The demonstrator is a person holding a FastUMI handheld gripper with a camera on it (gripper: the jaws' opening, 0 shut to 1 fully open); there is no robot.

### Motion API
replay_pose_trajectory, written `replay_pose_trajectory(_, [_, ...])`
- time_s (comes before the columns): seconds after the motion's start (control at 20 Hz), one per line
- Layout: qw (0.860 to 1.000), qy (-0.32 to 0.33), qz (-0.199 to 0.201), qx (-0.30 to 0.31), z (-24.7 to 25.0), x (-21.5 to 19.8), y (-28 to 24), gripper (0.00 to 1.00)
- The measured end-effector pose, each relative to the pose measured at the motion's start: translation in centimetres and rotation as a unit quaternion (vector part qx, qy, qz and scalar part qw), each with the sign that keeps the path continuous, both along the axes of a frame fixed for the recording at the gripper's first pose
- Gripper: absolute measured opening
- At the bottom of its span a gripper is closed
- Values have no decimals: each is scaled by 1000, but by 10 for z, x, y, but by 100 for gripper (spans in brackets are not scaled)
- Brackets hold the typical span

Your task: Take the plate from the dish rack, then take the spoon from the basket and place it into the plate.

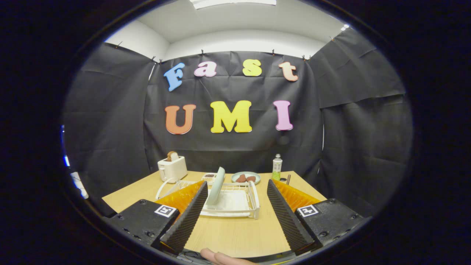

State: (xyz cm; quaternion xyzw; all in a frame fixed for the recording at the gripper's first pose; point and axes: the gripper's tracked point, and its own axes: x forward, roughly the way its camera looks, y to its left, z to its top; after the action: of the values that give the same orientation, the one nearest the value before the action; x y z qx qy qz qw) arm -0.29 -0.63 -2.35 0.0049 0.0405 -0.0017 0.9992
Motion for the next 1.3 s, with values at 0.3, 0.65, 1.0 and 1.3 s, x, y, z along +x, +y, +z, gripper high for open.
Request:
replay_pose_trajectory(0.3, [1000, 16, -5, 3, -1, 6, -5, 100])
replay_pose_trajectory(0.65, [997, 69, 16, -20, 1, 53, 6, 100])
replay_pose_trajectory(1.0, [984, 165, 30, -65, 8, 130, 27, 100])
replay_pose_trajectory(1.3, [946, 299, 77, -96, -1, 188, 63, 100])
